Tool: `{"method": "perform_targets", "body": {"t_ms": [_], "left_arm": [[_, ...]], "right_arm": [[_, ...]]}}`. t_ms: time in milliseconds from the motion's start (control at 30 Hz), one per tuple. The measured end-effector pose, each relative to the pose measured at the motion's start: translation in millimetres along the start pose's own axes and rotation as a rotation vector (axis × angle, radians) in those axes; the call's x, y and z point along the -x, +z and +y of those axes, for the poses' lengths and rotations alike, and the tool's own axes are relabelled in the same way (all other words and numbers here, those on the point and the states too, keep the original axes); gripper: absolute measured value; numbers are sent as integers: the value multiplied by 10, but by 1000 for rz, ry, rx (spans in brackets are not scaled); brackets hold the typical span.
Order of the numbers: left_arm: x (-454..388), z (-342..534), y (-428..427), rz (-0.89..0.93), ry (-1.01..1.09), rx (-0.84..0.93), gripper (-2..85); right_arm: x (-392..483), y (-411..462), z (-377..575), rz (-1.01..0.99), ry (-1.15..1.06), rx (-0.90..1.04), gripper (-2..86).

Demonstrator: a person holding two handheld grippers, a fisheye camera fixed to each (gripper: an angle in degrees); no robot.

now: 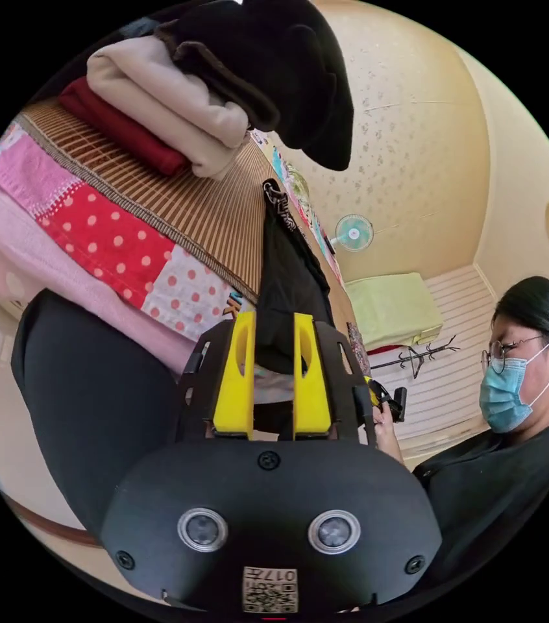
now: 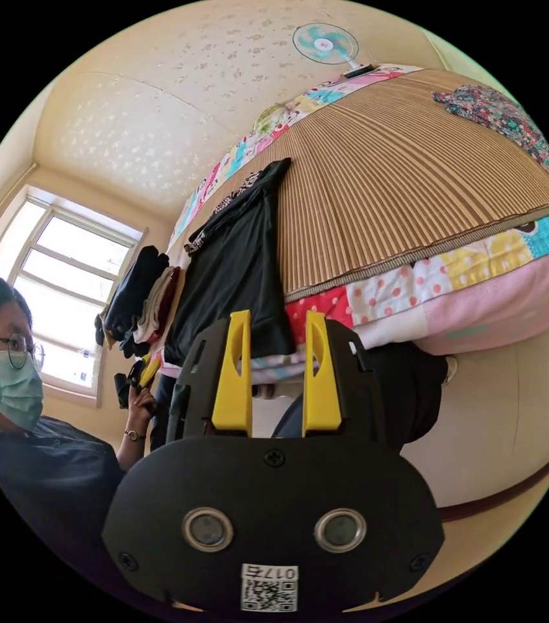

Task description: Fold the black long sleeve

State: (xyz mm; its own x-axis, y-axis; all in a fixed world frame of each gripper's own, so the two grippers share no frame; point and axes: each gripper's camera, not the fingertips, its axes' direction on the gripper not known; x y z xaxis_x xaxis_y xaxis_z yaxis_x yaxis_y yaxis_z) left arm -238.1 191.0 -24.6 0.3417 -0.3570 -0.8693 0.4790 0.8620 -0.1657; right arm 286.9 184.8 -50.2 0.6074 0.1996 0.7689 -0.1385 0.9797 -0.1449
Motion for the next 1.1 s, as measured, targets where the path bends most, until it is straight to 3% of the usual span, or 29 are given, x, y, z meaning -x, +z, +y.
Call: {"method": "perform_targets", "body": {"t_ms": [167,300,500,600,700,833,967,1100], "left_arm": [[-91,-110,469,-120,48,206,129],[-181,-72,434,-133,68,235,30],[-418,50,-163,275,181,204,5],[-614,151,-474,493,214,153,4],[-724,146,-639,553,186,77,4],[-801,-210,-391,513,179,9,7],[-896,-836,138,436,120,-60,14],[-1111,-1570,808,47,138,-97,66]], "right_arm": [[33,373,-27,13,51,91,102],[100,142,171,-93,52,8,35],[148,-922,493,-533,-104,-203,21],[387,-1383,695,-621,-205,-294,20],[513,-1572,682,-637,-202,-363,19],[567,-1390,219,-581,-169,-376,22],[675,-881,-841,-411,-157,-394,32],[723,-162,-1900,-255,-9,-272,86]]}}
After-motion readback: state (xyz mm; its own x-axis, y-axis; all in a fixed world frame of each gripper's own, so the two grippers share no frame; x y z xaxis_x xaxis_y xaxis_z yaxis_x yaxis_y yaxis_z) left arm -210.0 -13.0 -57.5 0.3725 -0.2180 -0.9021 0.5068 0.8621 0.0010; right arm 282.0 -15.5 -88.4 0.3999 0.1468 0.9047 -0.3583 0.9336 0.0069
